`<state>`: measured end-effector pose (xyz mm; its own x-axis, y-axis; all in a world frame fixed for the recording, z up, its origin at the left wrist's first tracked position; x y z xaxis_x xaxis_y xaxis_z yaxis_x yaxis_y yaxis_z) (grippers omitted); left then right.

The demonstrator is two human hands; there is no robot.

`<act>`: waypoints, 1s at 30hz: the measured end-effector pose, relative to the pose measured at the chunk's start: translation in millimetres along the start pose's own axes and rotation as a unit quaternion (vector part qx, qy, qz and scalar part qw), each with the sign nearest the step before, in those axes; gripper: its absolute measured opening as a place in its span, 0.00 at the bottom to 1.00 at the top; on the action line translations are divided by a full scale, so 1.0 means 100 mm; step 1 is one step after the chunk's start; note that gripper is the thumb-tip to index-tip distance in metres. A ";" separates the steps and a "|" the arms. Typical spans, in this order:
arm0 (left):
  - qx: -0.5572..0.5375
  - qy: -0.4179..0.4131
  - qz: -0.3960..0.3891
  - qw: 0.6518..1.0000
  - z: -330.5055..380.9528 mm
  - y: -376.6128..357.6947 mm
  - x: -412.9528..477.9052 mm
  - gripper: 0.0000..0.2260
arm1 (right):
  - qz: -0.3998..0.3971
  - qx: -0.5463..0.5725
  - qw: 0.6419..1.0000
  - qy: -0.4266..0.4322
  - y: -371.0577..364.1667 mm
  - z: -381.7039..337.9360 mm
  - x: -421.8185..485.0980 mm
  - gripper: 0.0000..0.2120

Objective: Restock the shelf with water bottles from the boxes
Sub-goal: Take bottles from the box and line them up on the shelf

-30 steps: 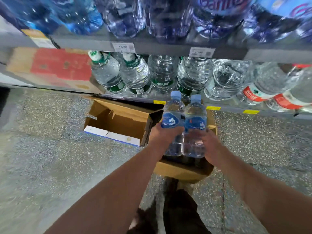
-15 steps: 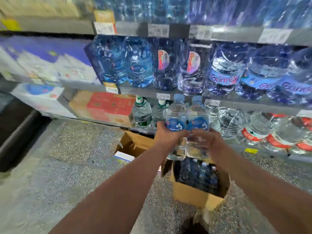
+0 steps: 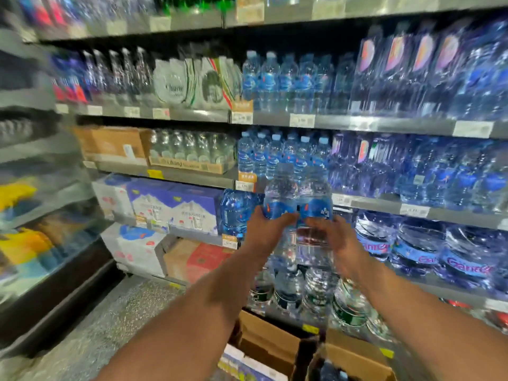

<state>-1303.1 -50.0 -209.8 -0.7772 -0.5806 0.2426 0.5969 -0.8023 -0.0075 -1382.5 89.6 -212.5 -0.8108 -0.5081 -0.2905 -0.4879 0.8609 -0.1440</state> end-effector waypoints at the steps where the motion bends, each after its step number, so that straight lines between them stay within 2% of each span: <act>1: -0.001 -0.014 0.007 1.000 0.16 0.04 0.04 0.18 | -0.001 0.002 1.000 0.004 -0.04 -0.12 -0.01 0.20; 3: -0.007 -0.042 0.022 0.999 0.40 0.08 0.12 0.15 | -0.015 -0.005 1.000 0.022 -0.12 -0.36 -0.01 0.22; 7: -0.006 -0.079 0.054 0.995 0.75 0.11 0.31 0.13 | -0.017 -0.017 0.998 0.052 -0.16 -0.80 0.05 0.15; 10: 0.021 -0.104 0.082 0.991 0.97 0.10 0.50 0.14 | -0.020 -0.031 0.998 0.057 -0.18 -1.11 0.20 0.19; 14: 0.020 -0.122 0.066 0.990 1.18 0.00 0.76 0.13 | -0.040 -0.045 0.995 0.084 -0.20 -1.44 0.38 0.18; 17: 0.015 -0.138 0.079 0.987 1.25 -0.02 0.93 0.17 | -0.052 -0.045 0.993 0.091 -0.23 -1.59 0.48 0.15; 20: -0.007 -0.140 0.092 0.986 1.26 -0.01 1.10 0.13 | -0.051 -0.054 0.992 0.098 -0.27 -1.72 0.59 0.11; 24: 0.008 -0.152 0.083 0.985 1.26 0.03 1.45 0.15 | -0.024 -0.050 0.993 0.103 -0.32 -1.88 0.81 0.20; 28: 0.013 -0.170 0.074 0.983 1.31 0.11 1.89 0.12 | -0.022 -0.041 0.991 0.122 -0.47 -2.07 1.05 0.16; 30: 0.016 -0.176 0.061 0.982 1.34 0.15 2.13 0.13 | -0.011 -0.028 0.990 0.134 -0.54 -2.18 1.20 0.20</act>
<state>-1433.1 -167.0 -28.3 -0.5868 -0.5829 0.5621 0.6914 -0.7220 -0.0269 -1523.2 -23.4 -33.4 -0.8529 -0.5214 -0.0247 -0.5174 0.8508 -0.0918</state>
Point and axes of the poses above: each hand's wrist, its own x-axis towards the middle knuckle, its own y-axis out of the back of the hand, z = x × y, the point moved 8 cm from there along x, towards the middle knuckle, and after that the axes turned 15 degrees about -y, right-handed, at the moved point
